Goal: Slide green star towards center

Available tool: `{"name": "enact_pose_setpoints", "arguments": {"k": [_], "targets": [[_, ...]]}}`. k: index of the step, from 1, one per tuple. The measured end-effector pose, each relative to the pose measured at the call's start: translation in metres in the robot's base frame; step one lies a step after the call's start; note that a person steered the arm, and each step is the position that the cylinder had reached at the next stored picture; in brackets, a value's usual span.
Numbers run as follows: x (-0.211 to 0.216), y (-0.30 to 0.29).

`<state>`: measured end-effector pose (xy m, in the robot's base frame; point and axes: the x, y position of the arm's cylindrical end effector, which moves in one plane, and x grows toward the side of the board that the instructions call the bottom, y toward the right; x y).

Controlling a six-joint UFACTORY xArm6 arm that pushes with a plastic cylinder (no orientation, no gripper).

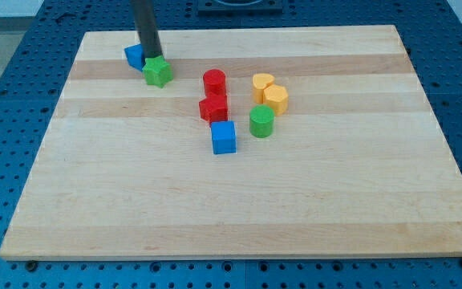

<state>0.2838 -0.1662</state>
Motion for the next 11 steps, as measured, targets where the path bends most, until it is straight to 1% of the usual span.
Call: {"name": "enact_pose_setpoints", "arguments": {"k": [1, 2, 3, 4, 5, 8, 9, 10, 11], "targets": [[0.027, -0.021], [0.042, -0.019], [0.024, -0.006], [0.016, 0.004], [0.016, 0.020], [0.031, 0.022], [0.020, 0.025], [0.019, 0.044], [0.021, 0.048]]}}
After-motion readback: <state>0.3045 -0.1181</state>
